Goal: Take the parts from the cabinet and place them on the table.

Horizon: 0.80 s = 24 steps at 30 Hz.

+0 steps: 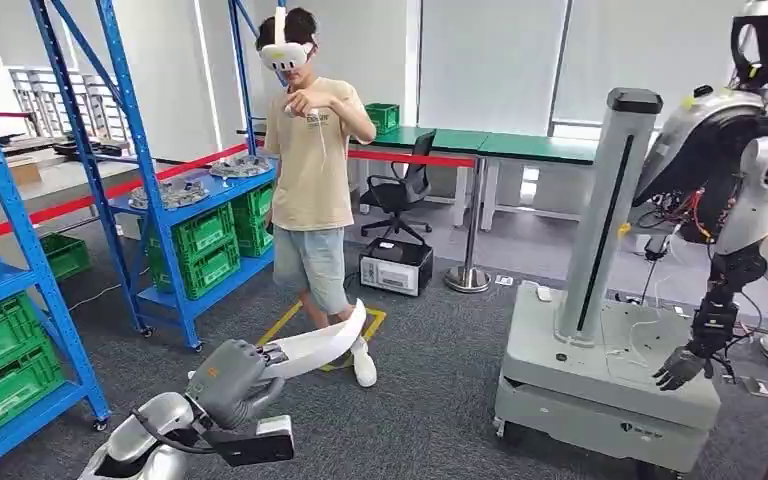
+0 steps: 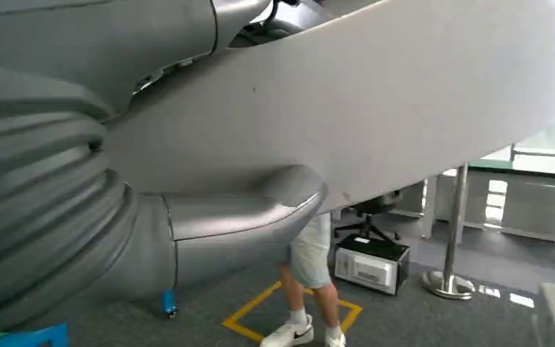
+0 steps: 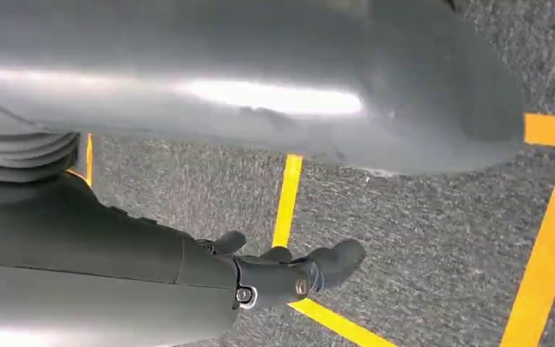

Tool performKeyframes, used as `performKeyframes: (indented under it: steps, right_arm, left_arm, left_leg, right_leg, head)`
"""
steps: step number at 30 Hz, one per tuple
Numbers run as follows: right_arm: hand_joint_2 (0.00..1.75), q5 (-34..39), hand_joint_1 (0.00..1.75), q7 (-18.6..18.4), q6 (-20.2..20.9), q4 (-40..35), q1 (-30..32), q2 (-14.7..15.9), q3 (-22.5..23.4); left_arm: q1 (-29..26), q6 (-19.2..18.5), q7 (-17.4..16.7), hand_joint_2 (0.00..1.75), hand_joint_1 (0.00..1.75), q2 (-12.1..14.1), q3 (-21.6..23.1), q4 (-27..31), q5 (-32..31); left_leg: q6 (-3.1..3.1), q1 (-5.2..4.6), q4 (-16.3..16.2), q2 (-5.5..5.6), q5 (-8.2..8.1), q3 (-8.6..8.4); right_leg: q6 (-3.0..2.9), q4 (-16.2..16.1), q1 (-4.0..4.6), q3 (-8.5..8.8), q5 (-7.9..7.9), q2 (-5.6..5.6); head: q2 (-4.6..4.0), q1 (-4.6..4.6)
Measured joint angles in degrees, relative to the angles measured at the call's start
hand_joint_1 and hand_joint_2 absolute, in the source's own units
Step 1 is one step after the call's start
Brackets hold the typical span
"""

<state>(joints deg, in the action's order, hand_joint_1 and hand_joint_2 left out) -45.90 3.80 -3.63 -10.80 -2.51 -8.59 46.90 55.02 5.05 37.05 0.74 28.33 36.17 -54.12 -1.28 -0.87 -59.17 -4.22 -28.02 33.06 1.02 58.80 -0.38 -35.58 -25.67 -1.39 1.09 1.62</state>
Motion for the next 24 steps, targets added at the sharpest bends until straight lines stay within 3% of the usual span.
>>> performKeyframes:
  steps: [1, 2, 3, 4, 6, 7, 8, 9, 11, 12, 13, 16, 17, 19, 20, 22, 23, 24]
  right_arm:
    - [0.00, -0.07, 0.00, -0.02, 0.09, 0.00, 0.05, 0.00, 0.04]
    - [0.00, -0.07, 0.00, -0.02, 0.09, 0.00, 0.08, -0.02, 0.09]
    - [0.00, -0.07, 0.00, -0.07, 0.07, 0.00, 0.16, -0.02, 0.17]
    - [0.00, -0.07, 0.00, -0.18, 0.04, 0.00, 0.13, 0.00, 0.31]
    - [0.00, -0.07, 0.00, -0.26, 0.04, 0.00, 0.08, 0.00, 0.46]
    - [0.00, -0.07, 0.00, -0.31, 0.04, 0.00, 0.12, 0.00, 0.48]
    - [0.00, -0.07, 0.00, -0.24, 0.05, 0.00, 0.18, 0.00, 0.50]
    - [0.00, -0.07, 0.00, -0.17, 0.05, 0.00, 0.21, 0.00, 0.52]
    - [0.00, -0.07, 0.00, -0.04, 0.11, 0.00, 0.17, 0.00, 0.59]
    - [0.00, -0.07, 0.00, 0.02, 0.31, 0.00, 0.18, 0.00, 0.63]
    - [0.00, -0.07, 0.00, 0.04, 0.31, 0.00, 0.03, 0.00, 0.70]
    - [0.00, -0.07, 0.00, 0.17, 0.35, 0.00, 0.17, 0.00, 0.83]
    - [0.00, -0.07, 0.00, 0.17, 0.35, 0.00, 0.27, 0.00, 0.85]
    - [0.00, -0.07, 0.00, 0.20, 0.39, 0.00, 0.37, -0.02, 0.87]
    - [0.00, -0.07, 0.00, 0.22, 0.40, 0.00, 0.24, -0.02, 0.87]
    - [0.00, -0.09, 0.00, 0.22, 0.42, 0.00, 0.16, -0.02, 0.85]
    - [0.00, -0.11, 0.00, 0.20, 0.44, 0.00, 0.17, -0.02, 0.85]
    - [0.00, -0.15, 0.00, 0.15, 0.44, 0.00, 0.23, -0.02, 0.87]
  left_arm:
    - [0.00, -0.44, 0.02, 1.75, 1.75, 0.00, 0.00, 0.00, 0.02]
    - [0.00, -0.73, 0.11, 1.75, 1.75, 0.18, 0.00, 0.00, 0.07]
    - [-0.01, -0.99, 0.11, 1.75, 1.75, 0.92, 0.00, -0.09, 0.09]
    - [0.02, -1.03, 0.18, 1.75, 1.75, 1.16, 0.00, -0.22, 0.11]
    - [-0.15, -1.29, 0.26, 1.75, 1.75, 1.86, 0.00, -1.07, 0.07]
    - [-0.40, -1.53, 0.35, 1.75, 1.75, 2.08, 0.00, -1.58, 0.02]
    - [-0.67, -1.56, 0.35, 1.75, 1.75, 2.23, 0.00, -1.90, 0.00]
    - [-0.73, -1.62, 0.35, 1.75, 1.75, 2.30, 0.00, -2.16, -0.02]
    - [-0.45, -1.73, 0.35, 1.75, 1.75, 2.56, 0.00, -2.47, -0.04]
    - [-0.15, -1.95, 0.35, 1.75, 1.75, 2.90, 0.00, -2.67, -0.04]
    - [0.17, -2.10, 0.35, 1.75, 1.75, 2.91, 0.02, -2.82, -0.04]
    - [0.36, -3.20, 0.31, 1.75, 1.75, 3.17, 0.04, -3.10, 0.02]
    - [0.63, -3.39, 0.37, 1.75, 1.75, 3.19, 0.04, -3.13, 0.09]
    - [1.43, -3.54, 0.37, 1.75, 1.75, 3.32, 0.04, -3.17, 0.15]
    - [1.74, -3.59, 0.40, 1.75, 1.75, 3.41, 0.04, -3.24, 0.15]
    - [1.70, -3.85, 0.42, 1.75, 1.75, 3.52, 0.04, -3.50, 0.15]
    - [1.57, -3.92, 0.46, 1.75, 1.75, 3.52, 0.04, -3.63, 0.15]
    - [1.48, -4.05, 0.48, 1.75, 1.75, 3.52, 0.04, -3.69, 0.15]
  left_leg:
    - [0.25, 0.02, 0.21, -0.47, 0.02, -0.19]
    - [0.61, -0.19, 0.02, -0.62, -0.26, -0.10]
    - [1.09, 0.17, -0.96, 1.38, -1.01, 0.31]
    - [1.43, 0.39, -4.00, 3.18, -3.11, 1.64]
    - [1.94, 0.78, -12.47, 3.93, -7.10, 5.42]
    - [2.13, 0.95, -15.70, 3.94, -7.98, 6.95]
    - [2.25, 1.10, -16.41, 3.94, -7.53, 7.35]
    - [2.29, 1.26, -14.60, 3.95, -5.74, 6.63]
    - [2.32, 1.61, -5.30, 4.76, -0.32, 2.41]
    - [2.33, 1.94, -1.29, 6.75, 0.66, 0.91]
    - [2.38, 1.77, -0.40, 7.84, 0.02, -0.09]
    - [1.48, 1.27, -0.76, 6.58, 0.17, 0.52]
    - [0.91, 1.64, -0.41, 6.01, 0.49, 0.43]
    - [0.08, 1.74, -0.08, 5.13, 0.86, 0.46]
    - [-0.34, 1.55, -0.09, 4.53, 0.86, 0.56]
    - [-0.57, 1.18, -0.10, 3.47, 0.82, 0.62]
    - [-0.65, 1.02, -0.12, 2.98, 0.82, 0.63]
    - [-0.68, 0.87, -0.13, 2.46, 0.80, 0.63]
  right_leg:
    - [-0.29, -0.08, 0.03, -0.01, 0.12, 0.47]
    - [-0.74, -0.63, -0.57, 0.30, 0.55, 0.78]
    - [-0.92, -0.85, -0.74, 0.34, 0.68, 0.99]
    - [-1.19, -0.87, -0.89, 0.26, 0.80, 1.39]
    - [-1.29, -0.87, -0.94, 0.18, 0.84, 2.20]
    - [-1.28, -0.85, -0.97, 0.15, 0.85, 2.73]
    - [-1.26, -0.81, -1.05, 0.16, 0.86, 3.20]
    - [-1.19, -0.74, -1.16, 0.13, 0.88, 3.73]
    - [-0.75, -0.45, -1.42, 0.14, 0.83, 4.76]
    - [-0.36, -0.32, -1.51, -0.05, 0.77, 5.14]
    - [0.16, -0.01, -1.22, -0.52, 0.80, 5.50]
    - [1.47, -0.62, -1.68, -0.94, 1.64, 6.91]
    - [1.92, -0.85, -1.67, -1.00, 1.85, 7.35]
    - [1.99, 1.79, -1.27, -2.20, -0.08, 3.10]
    - [2.03, 6.13, -1.20, -4.25, -2.48, 2.11]
    - [1.96, 14.94, -1.11, -8.17, -6.00, 1.88]
    - [1.85, 16.87, -1.03, -8.99, -6.26, 1.87]
    - [1.63, 15.95, -0.93, -8.42, -5.27, 1.86]
  head:
    - [0.00, 0.00]
    - [0.00, 0.00]
    - [0.00, 0.04]
    - [0.00, 0.11]
    - [0.00, 0.11]
    - [0.00, 0.13]
    - [0.00, 0.11]
    - [0.00, 0.13]
    - [0.00, 0.13]
    - [0.00, 0.11]
    - [0.00, 0.13]
    - [0.00, 0.02]
    - [0.00, 0.07]
    - [0.00, 0.00]
    - [0.00, -0.04]
    - [0.00, -0.04]
    - [0.00, -0.02]
    - [0.00, -0.02]
